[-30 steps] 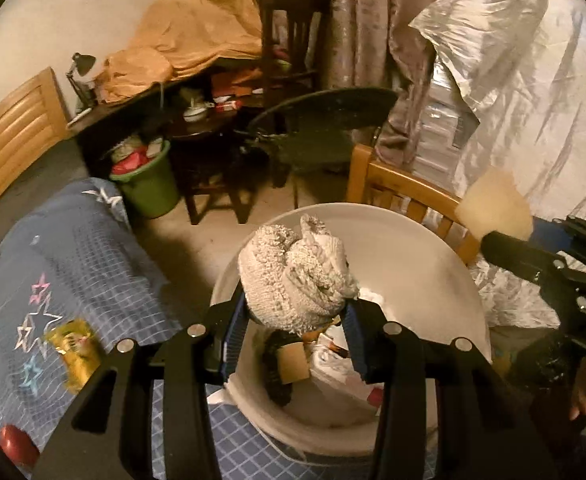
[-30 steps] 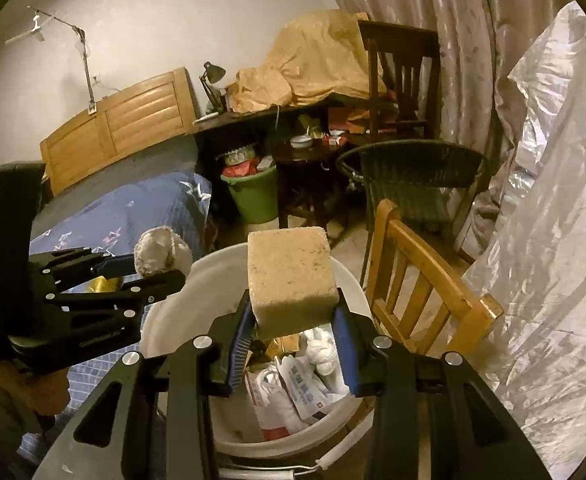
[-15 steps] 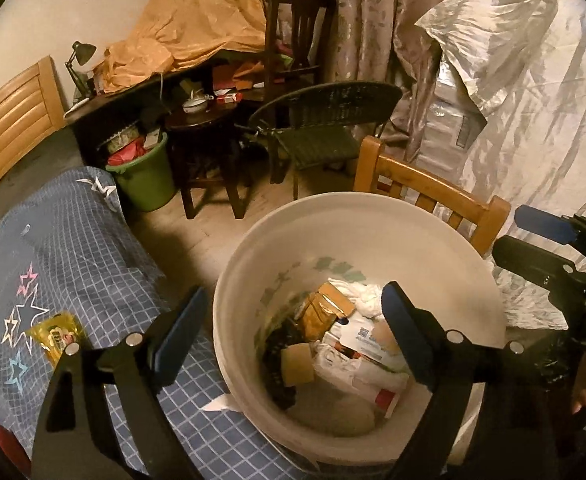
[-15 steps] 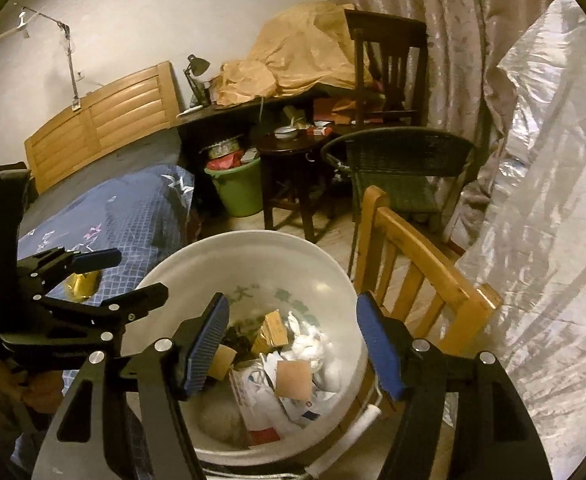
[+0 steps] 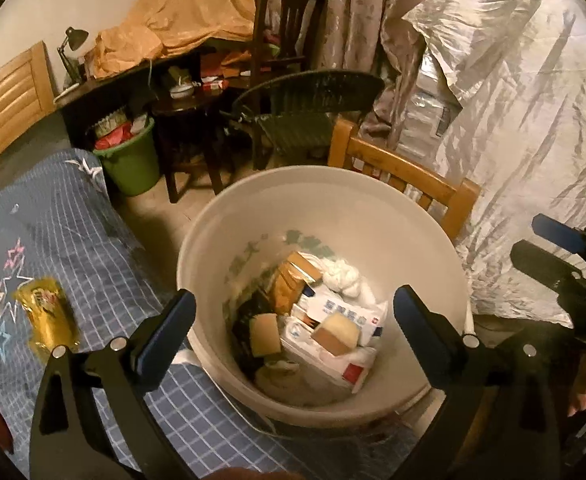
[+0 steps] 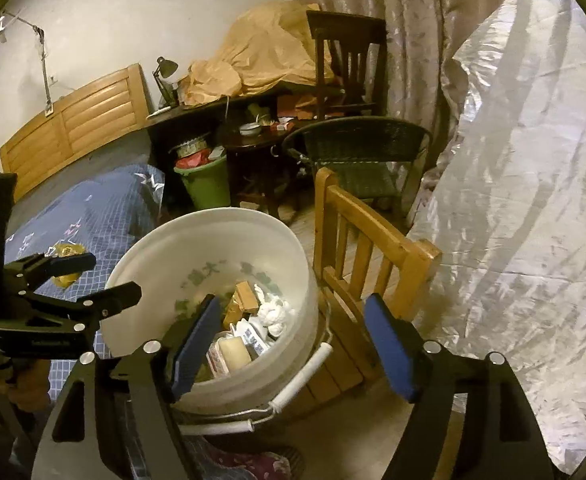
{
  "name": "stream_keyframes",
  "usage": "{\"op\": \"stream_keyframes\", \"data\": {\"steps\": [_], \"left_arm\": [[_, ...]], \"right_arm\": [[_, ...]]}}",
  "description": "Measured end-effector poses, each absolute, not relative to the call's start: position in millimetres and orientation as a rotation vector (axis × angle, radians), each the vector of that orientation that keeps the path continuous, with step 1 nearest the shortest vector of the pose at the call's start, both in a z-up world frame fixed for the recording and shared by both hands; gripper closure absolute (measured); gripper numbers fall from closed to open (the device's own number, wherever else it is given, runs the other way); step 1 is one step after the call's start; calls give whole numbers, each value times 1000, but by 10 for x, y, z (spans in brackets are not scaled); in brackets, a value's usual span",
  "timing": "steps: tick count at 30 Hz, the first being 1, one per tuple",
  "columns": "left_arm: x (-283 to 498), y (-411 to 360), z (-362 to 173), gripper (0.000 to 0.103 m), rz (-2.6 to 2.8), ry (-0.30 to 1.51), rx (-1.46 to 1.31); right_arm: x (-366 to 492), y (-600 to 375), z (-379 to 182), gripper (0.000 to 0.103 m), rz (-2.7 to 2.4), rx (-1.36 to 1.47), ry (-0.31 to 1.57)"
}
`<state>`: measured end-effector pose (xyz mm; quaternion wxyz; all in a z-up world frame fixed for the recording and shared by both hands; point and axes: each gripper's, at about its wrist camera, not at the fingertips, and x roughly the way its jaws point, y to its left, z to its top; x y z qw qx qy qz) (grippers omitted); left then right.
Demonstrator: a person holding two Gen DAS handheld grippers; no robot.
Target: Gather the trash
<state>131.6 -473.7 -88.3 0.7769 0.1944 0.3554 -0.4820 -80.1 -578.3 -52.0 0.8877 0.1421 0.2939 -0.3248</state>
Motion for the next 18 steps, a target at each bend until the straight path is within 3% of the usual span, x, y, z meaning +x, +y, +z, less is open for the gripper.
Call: {"op": "stream_keyframes", "data": {"steps": [8, 18], "left_arm": [[1170, -4645, -813, 6, -1062, 675, 417], [1326, -4593, -873, 6, -994, 767, 376]], "right_arm": [[-892, -5779, -501, 21, -676, 316, 601], [-735, -5650, -533, 21, -613, 306, 637]]}}
